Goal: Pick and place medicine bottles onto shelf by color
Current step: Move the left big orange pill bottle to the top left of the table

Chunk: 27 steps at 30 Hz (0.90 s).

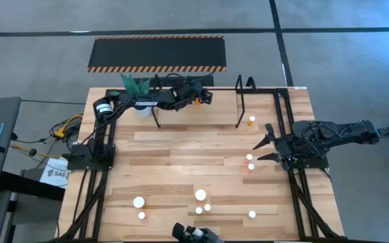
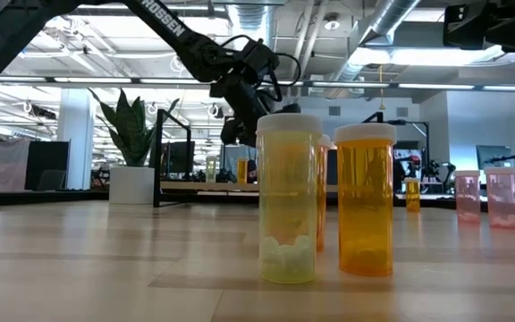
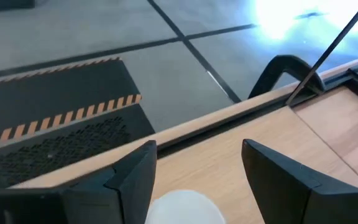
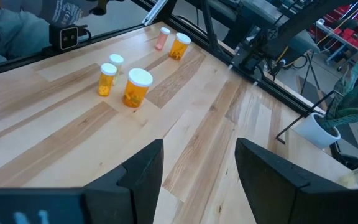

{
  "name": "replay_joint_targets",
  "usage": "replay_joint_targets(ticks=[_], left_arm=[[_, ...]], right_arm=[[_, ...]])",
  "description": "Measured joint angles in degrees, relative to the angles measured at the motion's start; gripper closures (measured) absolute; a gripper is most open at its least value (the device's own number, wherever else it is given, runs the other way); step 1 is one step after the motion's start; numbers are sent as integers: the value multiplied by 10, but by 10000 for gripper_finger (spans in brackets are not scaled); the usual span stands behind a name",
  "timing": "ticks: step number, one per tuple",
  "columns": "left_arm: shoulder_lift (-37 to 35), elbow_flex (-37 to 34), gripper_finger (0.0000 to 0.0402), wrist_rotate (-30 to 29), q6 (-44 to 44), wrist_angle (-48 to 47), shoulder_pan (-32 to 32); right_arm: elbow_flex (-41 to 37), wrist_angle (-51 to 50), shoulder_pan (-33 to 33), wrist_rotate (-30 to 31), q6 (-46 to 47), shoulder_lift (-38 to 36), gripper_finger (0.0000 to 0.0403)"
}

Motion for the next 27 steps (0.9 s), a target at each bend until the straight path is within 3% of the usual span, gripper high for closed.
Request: replay_joint_targets(ticks=[8, 16, 23, 27], left_arm=[[-14, 44, 179, 4, 40, -58, -15], [-111, 50, 179, -26, 64, -297, -84], [-175, 50, 179, -119, -38, -502, -203], [-194, 50, 175, -84, -120, -604, -278]], right_arm=[[0, 0, 0, 0, 0, 0, 180], [0, 0, 0, 0, 0, 0, 180], [0, -5, 0, 0, 0, 0, 180], [0, -5, 0, 0, 0, 0, 180]])
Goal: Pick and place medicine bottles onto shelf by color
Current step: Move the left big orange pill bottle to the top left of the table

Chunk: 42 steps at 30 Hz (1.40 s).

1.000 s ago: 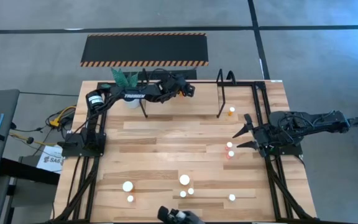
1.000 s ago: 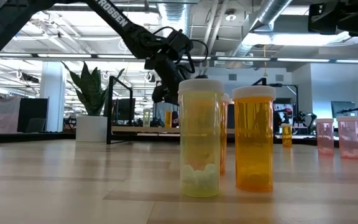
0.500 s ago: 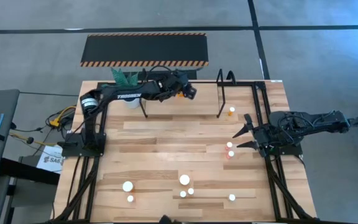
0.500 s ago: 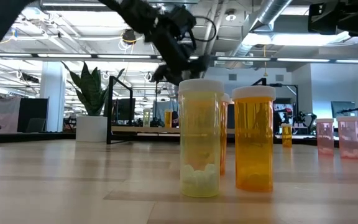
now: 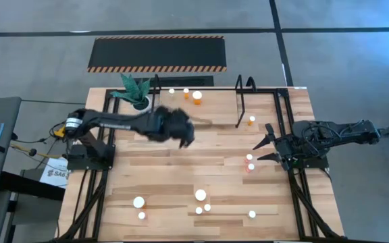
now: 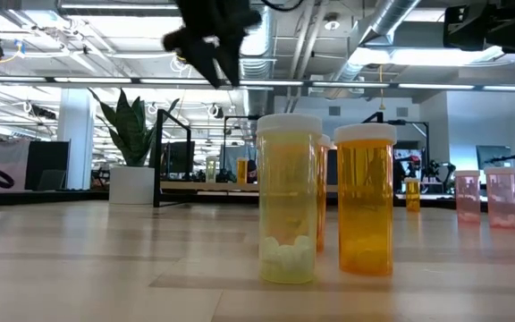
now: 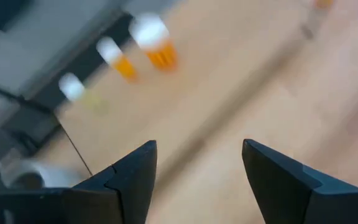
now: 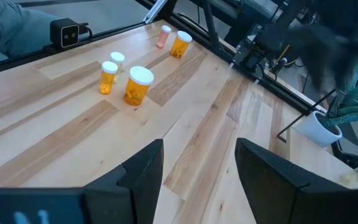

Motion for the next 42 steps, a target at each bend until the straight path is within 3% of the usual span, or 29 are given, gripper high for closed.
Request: replay_joint_targets(ticks=[5, 11, 17, 22, 26, 30, 36, 42], left_arm=[[-5, 0, 172, 127, -154, -106, -93], [-5, 0, 171, 232, -388, -176, -195], [-4, -1, 170, 275, -622, -203, -290], [-4, -33, 151, 291, -765, -176, -353], [-3, -76, 135, 338, -817, -134, -381], [-3, -115, 128, 348, -853, -101, -402], [-3, -174, 126, 373, -855, -1, -413], [-3, -221, 126, 375, -850, 27, -415]], right_arm=[[0, 0, 0, 0, 0, 0, 180], [0, 0, 0, 0, 0, 0, 180], [0, 0, 0, 0, 0, 0, 180], [0, 0, 0, 0, 0, 0, 180], [0, 0, 0, 0, 0, 0, 180], [0, 0, 0, 0, 0, 0, 180], [0, 0, 0, 0, 0, 0, 180], [0, 0, 0, 0, 0, 0, 180]])
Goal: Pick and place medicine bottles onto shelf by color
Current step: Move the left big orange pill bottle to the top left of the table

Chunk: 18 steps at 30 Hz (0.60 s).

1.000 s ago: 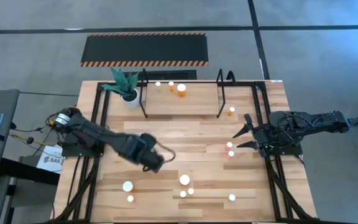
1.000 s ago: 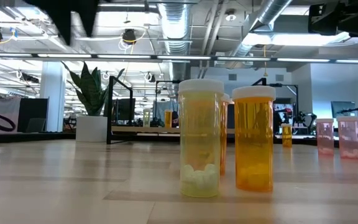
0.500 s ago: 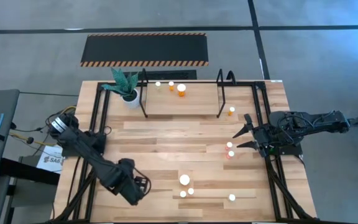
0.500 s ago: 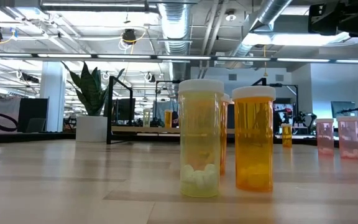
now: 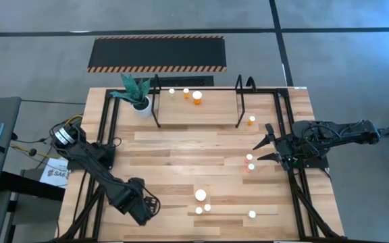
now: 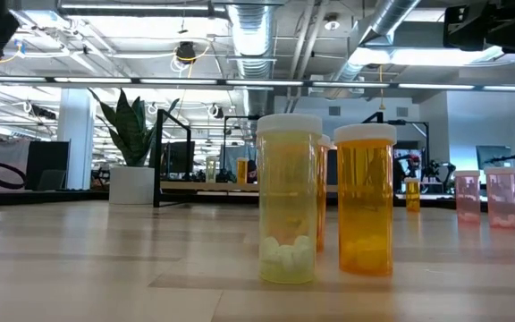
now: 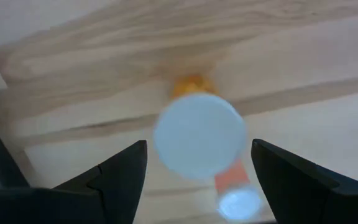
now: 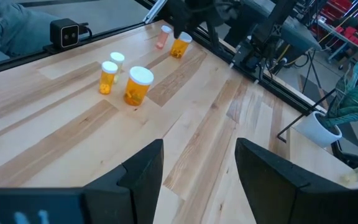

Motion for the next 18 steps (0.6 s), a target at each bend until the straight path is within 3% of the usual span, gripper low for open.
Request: replay_joint_targets(ticks=[18], left_arm=[[0, -50, 126, -6, 33, 49, 8]], right_arm=[[0, 0, 0, 0, 0, 0, 180]])
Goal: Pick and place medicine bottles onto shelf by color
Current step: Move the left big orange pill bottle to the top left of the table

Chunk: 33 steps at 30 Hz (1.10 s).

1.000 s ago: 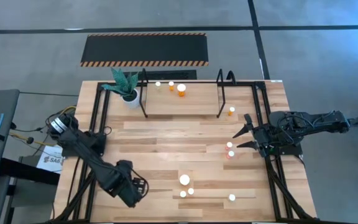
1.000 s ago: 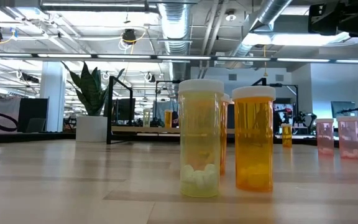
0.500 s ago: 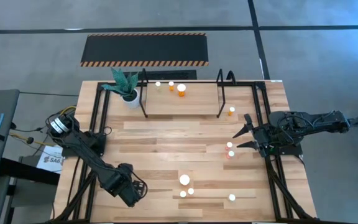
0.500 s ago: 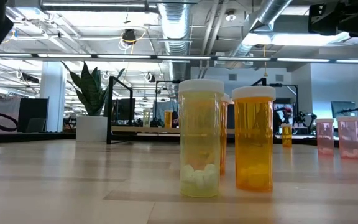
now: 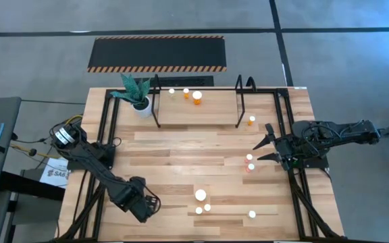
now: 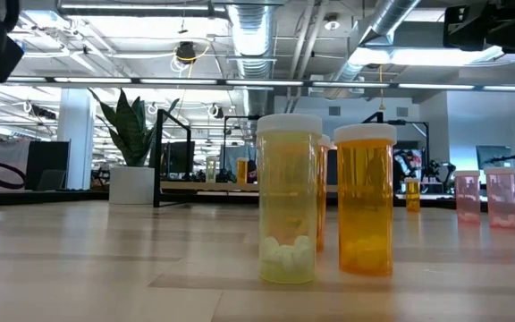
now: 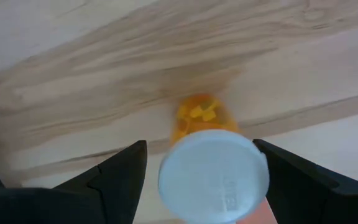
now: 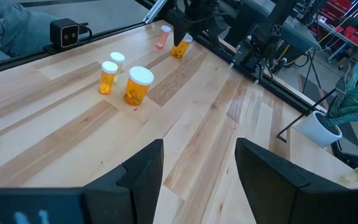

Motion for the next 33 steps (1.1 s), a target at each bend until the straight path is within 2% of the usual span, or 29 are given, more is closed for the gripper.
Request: replay_joint_targets(ticks=[11, 20, 33], left_arm=[[0, 0, 127, -5, 2, 5, 1], [0, 0, 145, -7, 2, 4, 3], [0, 0, 145, 7, 46, 4, 25]], right_arm=[[0, 0, 0, 0, 0, 0, 180], [0, 0, 0, 0, 0, 0, 180], [0, 0, 0, 0, 0, 0, 180]])
